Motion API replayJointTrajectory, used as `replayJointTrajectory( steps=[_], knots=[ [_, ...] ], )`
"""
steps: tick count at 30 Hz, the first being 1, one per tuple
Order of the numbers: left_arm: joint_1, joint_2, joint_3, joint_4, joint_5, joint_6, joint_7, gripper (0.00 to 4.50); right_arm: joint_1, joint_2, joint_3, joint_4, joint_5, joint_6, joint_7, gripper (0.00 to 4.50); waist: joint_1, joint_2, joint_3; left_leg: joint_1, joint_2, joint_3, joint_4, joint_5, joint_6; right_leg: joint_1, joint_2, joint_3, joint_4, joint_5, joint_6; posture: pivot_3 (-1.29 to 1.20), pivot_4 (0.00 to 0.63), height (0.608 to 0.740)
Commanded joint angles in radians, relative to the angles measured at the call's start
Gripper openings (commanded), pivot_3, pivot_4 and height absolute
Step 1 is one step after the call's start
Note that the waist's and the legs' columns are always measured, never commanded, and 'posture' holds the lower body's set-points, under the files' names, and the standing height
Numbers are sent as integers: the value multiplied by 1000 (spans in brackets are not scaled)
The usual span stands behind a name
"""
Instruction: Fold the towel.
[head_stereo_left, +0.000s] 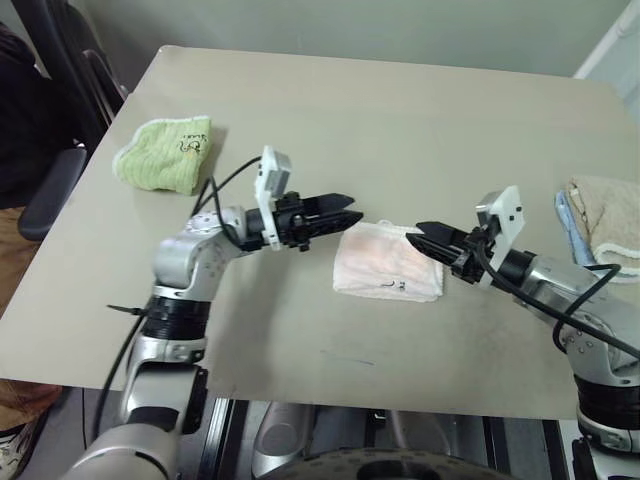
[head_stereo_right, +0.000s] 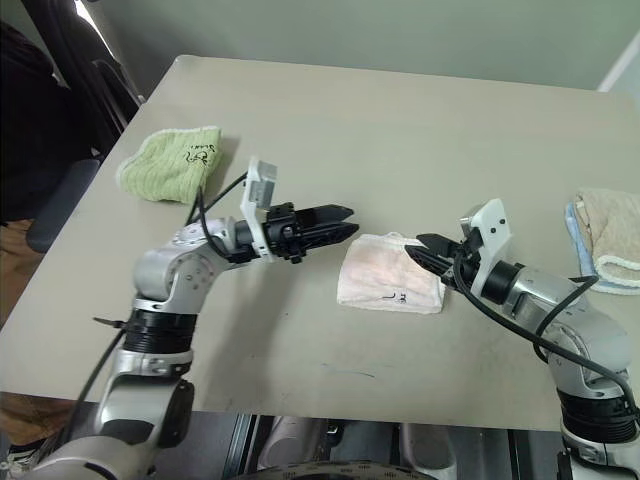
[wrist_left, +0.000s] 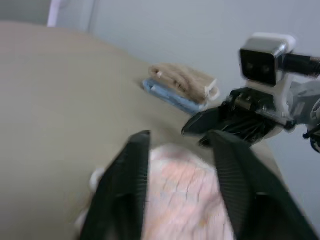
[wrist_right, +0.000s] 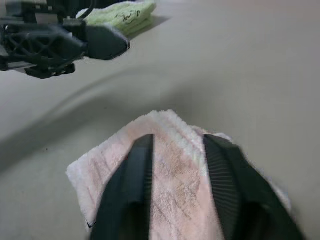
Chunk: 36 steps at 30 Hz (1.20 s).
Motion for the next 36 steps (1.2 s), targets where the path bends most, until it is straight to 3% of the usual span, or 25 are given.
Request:
replayJointTrajectory(
  steps=[1, 3, 5, 6, 11, 15, 20, 25, 30, 31, 36],
  knots=[
    [23, 54, 15, -49, -31, 40, -36, 3754, 9, -18, -45, -56, 33, -17, 15, 2925, 0, 0, 0, 0, 0, 0, 0, 0, 0, 0, 0, 0, 0, 0, 0, 0, 150, 733],
    [38, 82, 12, -60, -45, 60, -60, 4494, 21, -31, -55, -62, 38, -18, 26, 3702, 2, 0, 0, 0, 0, 0, 0, 0, 0, 0, 0, 0, 0, -1, -2, 0, 150, 733],
    [51, 97, 12, -72, -60, 92, -63, 4500, 36, -54, -69, -72, 48, -14, 43, 4373, 6, 0, 0, -1, -1, -1, 0, 0, 0, 0, 0, 0, -1, -2, -4, 0, 150, 733],
    [53, 101, 14, -74, -76, 125, -58, 4500, 42, -65, -75, -76, 51, -12, 49, 4466, 7, 0, 0, -1, -1, -1, 0, -1, -1, 0, 0, 0, -1, -4, -7, 0, 150, 733],
    [37, 64, 63, -34, -157, 346, 88, 4500, 36, -47, -111, -57, 37, -31, -12, 4466, 4, 0, 0, 0, -1, -1, 1, -3, -8, 0, 0, 0, 0, -2, -9, 0, 150, 733],
    [2, 42, 133, 23, -242, 629, 211, 4500, -3, 17, -172, -19, 64, 5, -125, 4466, 1, 0, 0, 1, 0, 0, 1, -1, -6, 1, 0, 0, 1, -1, -9, 0, 150, 733],
    [-39, 11, 195, 114, -265, 830, 290, 4500, 23, -8, -202, -47, 134, 59, -108, 4466, 1, 0, 0, 1, 0, 0, 0, 2, -2, 1, 0, 0, 1, -1, -9, 0, 150, 733],
    [-71, -65, 249, 227, -261, 884, 386, 4500, 87, -101, -171, -81, 83, 8, -23, 4466, 9, 0, 0, 1, -1, 0, 0, 2, -2, 1, 0, 0, 0, -2, -8, 0, 150, 733],
    [-79, -87, 217, 346, -392, 884, 478, 4500, 124, -190, -205, -68, 65, -32, 57, 4466, 7, 0, 0, 3, -1, 2, -1, 2, -2, 2, 0, 1, 1, -2, -6, 0, 150, 733],
    [-84, -96, 218, 370, -413, 884, 501, 4500, 127, -203, -208, -64, 59, -38, 64, 4466, 7, 0, 0, 5, -1, 3, -1, 3, -2, 3, 0, 1, 1, -7, 4, 0, 150, 733],
    [-101, -138, 181, 402, -493, 884, 571, 4500, 135, -210, -216, -81, 73, -40, 65, 4466, 14, 0, 0, 11, -2, 2, -1, 2, -2, 11, 0, 3, 0, -10, 6, 0, 150, 733]
  ],
)
